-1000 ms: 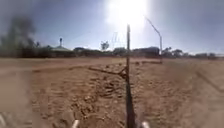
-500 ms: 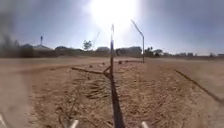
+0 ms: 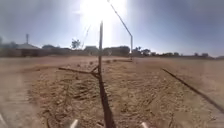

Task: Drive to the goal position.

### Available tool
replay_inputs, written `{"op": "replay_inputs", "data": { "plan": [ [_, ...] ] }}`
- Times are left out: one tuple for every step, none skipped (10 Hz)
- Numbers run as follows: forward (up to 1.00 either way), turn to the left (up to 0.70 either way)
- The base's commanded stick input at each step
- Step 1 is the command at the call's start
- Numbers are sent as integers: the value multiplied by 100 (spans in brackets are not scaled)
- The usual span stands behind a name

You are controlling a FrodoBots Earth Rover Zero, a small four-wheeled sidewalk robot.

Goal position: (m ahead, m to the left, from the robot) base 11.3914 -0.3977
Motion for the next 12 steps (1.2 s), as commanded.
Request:
{"op": "replay_inputs", "data": {
  "plan": [
    [70, -18],
    [70, 0],
    [70, 0],
    [70, 0],
    [70, 0],
    [70, -9],
    [70, -27],
    [70, -27],
    [70, -27],
    [70, -27],
    [70, -27],
    [70, -27]
  ]
}}
